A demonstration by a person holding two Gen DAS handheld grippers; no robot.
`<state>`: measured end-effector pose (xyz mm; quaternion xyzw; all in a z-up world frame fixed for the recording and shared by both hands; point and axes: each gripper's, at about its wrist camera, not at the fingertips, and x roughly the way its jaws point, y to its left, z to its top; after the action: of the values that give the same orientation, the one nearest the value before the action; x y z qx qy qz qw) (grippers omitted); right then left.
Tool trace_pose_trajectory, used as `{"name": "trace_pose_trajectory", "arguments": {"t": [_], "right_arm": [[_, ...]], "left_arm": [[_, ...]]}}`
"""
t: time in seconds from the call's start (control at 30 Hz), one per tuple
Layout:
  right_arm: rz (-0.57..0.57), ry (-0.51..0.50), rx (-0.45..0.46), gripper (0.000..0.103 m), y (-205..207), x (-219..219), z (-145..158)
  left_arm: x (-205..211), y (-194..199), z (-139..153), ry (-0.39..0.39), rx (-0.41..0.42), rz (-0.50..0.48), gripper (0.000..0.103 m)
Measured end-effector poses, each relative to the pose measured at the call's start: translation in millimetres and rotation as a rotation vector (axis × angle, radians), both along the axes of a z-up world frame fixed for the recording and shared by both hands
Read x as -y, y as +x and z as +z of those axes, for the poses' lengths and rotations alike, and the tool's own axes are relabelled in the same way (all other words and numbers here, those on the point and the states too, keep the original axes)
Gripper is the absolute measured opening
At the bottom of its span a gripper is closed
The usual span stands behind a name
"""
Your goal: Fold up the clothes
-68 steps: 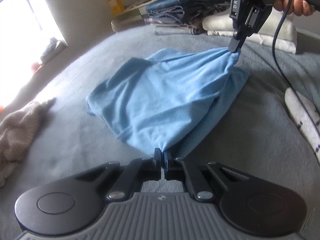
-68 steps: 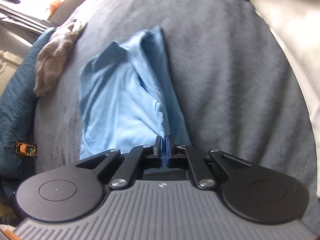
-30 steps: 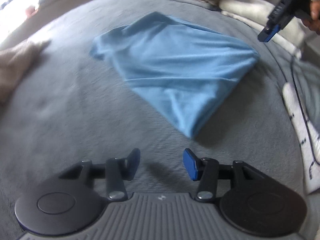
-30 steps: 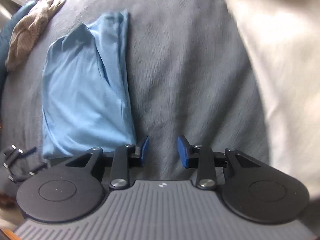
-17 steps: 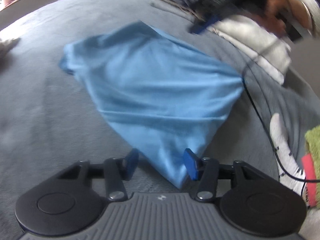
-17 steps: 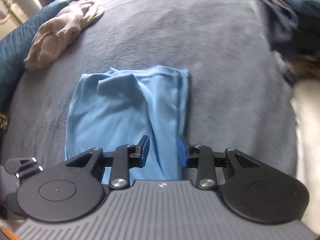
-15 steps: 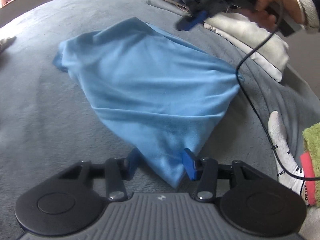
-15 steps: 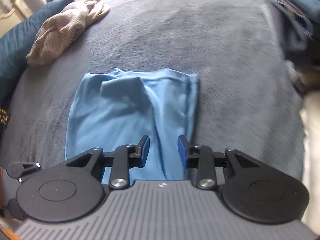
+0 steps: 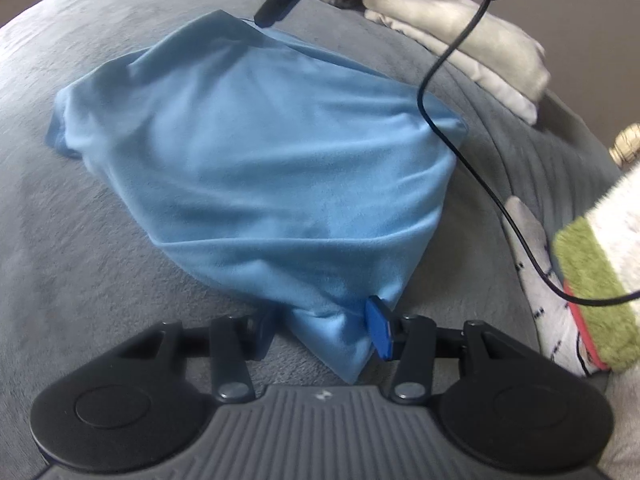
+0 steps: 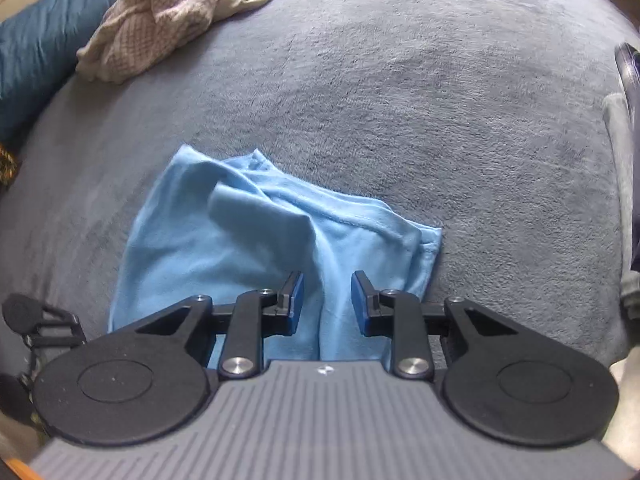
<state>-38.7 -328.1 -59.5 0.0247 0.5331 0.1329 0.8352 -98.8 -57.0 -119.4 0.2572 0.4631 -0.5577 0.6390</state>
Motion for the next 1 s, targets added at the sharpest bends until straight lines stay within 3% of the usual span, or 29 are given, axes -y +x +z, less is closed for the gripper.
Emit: {"name": "trace_pose_trajectory", "arguments": {"t": [0.2, 0.37, 0.53, 0.6, 0.63, 0.87, 0.9, 1.0], "right_arm": [[-0.067, 0.075, 0.127, 0.026, -26, 3, 18], [-0.09, 0.118, 0.249, 0.026, -18, 1, 6], [-0.077, 0.137, 0.238, 0.026, -1, -5, -15], [-0.091, 0.176, 0.247, 0.005, 0, -3, -17], [-0.098, 0.197, 0.246, 0.001, 0, -1, -18], [-0.111, 0.304, 0.269, 0.001, -9, 8, -16], [-0.072, 0.3, 0.27, 0.001, -12, 4, -16], [0.062, 0.164, 0.306, 0.002, -24, -21, -15]], "left_arm": [[7, 5, 3, 0.046, -0.014, -0.047, 0.048], [-8, -2, -2, -0.034, 0.002, -0.017, 0.048], [-26, -14, -6, -0.13, 0.046, 0.021, 0.049], [-27, -15, -6, -0.135, 0.06, -0.002, 0.049], [-27, -14, -5, -0.136, 0.062, -0.016, 0.049], [-32, -7, -5, -0.16, 0.041, -0.016, 0.049], [-32, -8, -5, -0.161, 0.045, -0.02, 0.049], [-31, -7, -5, -0.162, 0.039, -0.025, 0.049]]}}
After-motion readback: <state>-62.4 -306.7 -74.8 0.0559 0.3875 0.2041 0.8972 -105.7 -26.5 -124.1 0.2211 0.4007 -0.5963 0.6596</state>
